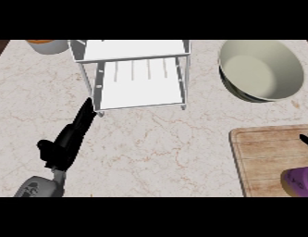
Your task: Pick the can from the cutting board and place it in the tiered basket
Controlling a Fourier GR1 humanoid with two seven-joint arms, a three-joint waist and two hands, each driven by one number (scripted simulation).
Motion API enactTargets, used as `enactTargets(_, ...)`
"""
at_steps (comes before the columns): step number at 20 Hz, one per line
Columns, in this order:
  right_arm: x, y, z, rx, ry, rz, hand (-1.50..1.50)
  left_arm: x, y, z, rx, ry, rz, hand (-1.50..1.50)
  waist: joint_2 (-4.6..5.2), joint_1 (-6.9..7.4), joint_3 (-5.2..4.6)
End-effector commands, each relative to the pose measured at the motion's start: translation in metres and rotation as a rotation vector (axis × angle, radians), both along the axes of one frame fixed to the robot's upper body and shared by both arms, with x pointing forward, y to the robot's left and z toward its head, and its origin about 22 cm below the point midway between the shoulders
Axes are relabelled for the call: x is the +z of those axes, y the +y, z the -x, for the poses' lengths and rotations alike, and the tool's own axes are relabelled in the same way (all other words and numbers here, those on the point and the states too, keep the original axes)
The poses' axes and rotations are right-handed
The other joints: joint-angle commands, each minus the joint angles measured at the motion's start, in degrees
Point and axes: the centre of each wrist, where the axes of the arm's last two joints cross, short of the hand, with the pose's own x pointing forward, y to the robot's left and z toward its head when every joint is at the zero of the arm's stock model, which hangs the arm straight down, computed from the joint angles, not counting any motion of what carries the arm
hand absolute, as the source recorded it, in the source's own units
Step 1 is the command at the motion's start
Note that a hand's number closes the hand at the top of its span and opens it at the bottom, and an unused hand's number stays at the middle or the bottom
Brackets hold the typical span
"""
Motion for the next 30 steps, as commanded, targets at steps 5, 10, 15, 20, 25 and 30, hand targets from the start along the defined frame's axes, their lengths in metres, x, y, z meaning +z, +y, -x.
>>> enactTargets(5, -0.041, -0.014, -0.010, -0.086, 0.032, 0.055, -1.50, 0.006, 0.007, -0.011, -0.008, 0.008, 0.008, 0.00, 0.00, -0.21, 0.01)
enactTargets(10, -0.052, -0.025, -0.004, -0.114, 0.052, 0.036, -1.50, 0.001, 0.006, -0.008, -0.007, 0.012, 0.000, 0.00, -0.04, -0.28, 0.00)
enactTargets(15, -0.067, -0.037, -0.012, -0.096, 0.058, 0.038, -1.50, 0.005, -0.003, 0.001, -0.010, 0.003, 0.008, 0.00, -0.05, -0.10, 0.01)
enactTargets(20, -0.067, -0.047, -0.019, -0.089, 0.064, 0.019, -1.50, 0.002, -0.018, -0.002, -0.019, 0.015, 0.019, 0.00, -0.03, -0.13, 0.00)
enactTargets(25, -0.096, -0.037, -0.015, -0.092, 0.070, -0.033, -1.50, -0.007, 0.016, -0.007, -0.004, -0.001, 0.000, 0.00, 0.00, -0.23, -0.01)
enactTargets(30, -0.104, -0.033, -0.021, 0.004, -0.092, -0.101, 1.50, 0.000, 0.003, -0.005, -0.015, 0.001, -0.005, 0.00, -0.01, -0.16, 0.01)
